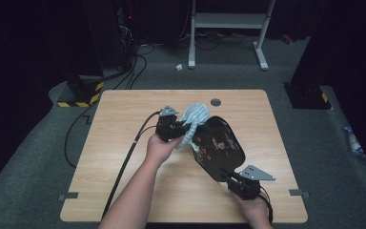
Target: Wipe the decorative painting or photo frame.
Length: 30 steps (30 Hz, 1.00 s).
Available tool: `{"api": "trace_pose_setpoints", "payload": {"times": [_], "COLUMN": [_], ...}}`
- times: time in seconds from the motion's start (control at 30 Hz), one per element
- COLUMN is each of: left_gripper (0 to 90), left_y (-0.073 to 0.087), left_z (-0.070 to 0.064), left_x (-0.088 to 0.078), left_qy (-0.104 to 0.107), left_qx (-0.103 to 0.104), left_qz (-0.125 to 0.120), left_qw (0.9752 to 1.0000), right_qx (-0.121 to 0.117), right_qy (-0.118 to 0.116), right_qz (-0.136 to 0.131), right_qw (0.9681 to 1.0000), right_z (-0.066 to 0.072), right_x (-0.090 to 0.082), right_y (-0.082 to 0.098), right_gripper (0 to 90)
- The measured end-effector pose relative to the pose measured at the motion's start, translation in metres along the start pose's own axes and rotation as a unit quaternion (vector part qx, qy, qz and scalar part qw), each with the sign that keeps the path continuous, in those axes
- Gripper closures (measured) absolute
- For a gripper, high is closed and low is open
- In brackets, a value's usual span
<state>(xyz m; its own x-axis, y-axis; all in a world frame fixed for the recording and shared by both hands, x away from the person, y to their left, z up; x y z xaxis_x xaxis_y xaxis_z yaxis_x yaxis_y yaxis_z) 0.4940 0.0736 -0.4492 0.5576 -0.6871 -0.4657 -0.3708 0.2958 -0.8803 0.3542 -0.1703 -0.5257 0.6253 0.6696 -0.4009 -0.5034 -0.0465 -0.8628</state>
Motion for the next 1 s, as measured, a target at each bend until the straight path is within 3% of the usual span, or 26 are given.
{"api": "trace_pose_setpoints", "payload": {"times": [0.23, 0.43, 0.5, 0.57, 0.63, 0.67, 0.73, 0.87, 1.0], "left_gripper": [74.1, 74.1, 74.0, 74.0, 73.9, 74.0, 73.9, 73.8, 73.5], "left_y": [0.019, 0.05, 0.064, 0.077, 0.084, 0.083, 0.081, 0.083, 0.093], "left_z": [0.005, 0.003, -0.002, -0.009, -0.019, -0.021, -0.021, -0.01, -0.002], "left_x": [0.005, 0.018, 0.025, 0.033, 0.036, 0.036, 0.032, 0.006, -0.032], "left_qy": [0.005, 0.012, 0.012, 0.006, -0.019, -0.031, -0.04, -0.069, -0.098], "left_qx": [-0.015, -0.011, 0.007, 0.038, 0.087, 0.1, 0.104, 0.083, 0.088], "left_qz": [0.004, 0.051, 0.079, 0.105, 0.112, 0.112, 0.117, 0.082, 0.071], "left_qw": [0.9999, 0.9985, 0.9968, 0.9938, 0.9897, 0.9882, 0.9868, 0.9907, 0.9888], "right_qx": [0.0, 0.0, 0.0, -0.001, -0.002, -0.002, -0.002, 0.001, 0.0], "right_qy": [0.0, 0.0, 0.001, 0.001, 0.001, 0.001, 0.001, 0.002, 0.005], "right_qz": [0.0, 0.0, 0.0, -0.001, -0.001, -0.001, -0.001, -0.002, -0.002], "right_qw": [1.0, 1.0, 1.0, 1.0, 1.0, 1.0, 1.0, 1.0, 1.0], "right_z": [0.0, 0.0, 0.0, 0.0, 0.0, 0.0, 0.0, 0.0, 0.0], "right_x": [0.0, 0.0, 0.0, 0.0, 0.0, 0.0, 0.0, 0.0, 0.0], "right_y": [0.0, 0.0, 0.0, 0.0, 0.0, 0.0, 0.0, 0.001, 0.001], "right_gripper": [79.6, 79.6, 79.6, 79.5, 79.5, 79.5, 79.5, 79.4, 79.1]}}
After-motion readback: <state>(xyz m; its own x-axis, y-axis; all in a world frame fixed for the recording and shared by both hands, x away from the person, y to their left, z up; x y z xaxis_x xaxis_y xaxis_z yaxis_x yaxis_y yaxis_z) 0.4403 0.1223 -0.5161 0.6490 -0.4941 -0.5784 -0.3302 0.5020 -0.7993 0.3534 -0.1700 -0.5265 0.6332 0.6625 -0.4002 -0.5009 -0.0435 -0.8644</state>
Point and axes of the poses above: each handheld gripper's, and its own axes: x roughly forward along the jaws, y roughly out of its underside, z roughly to its left, the point moved 4 cm from there along x, roughly forward along the jaws, and after that the axes turned 11 degrees about x, right-handed, at the moved point
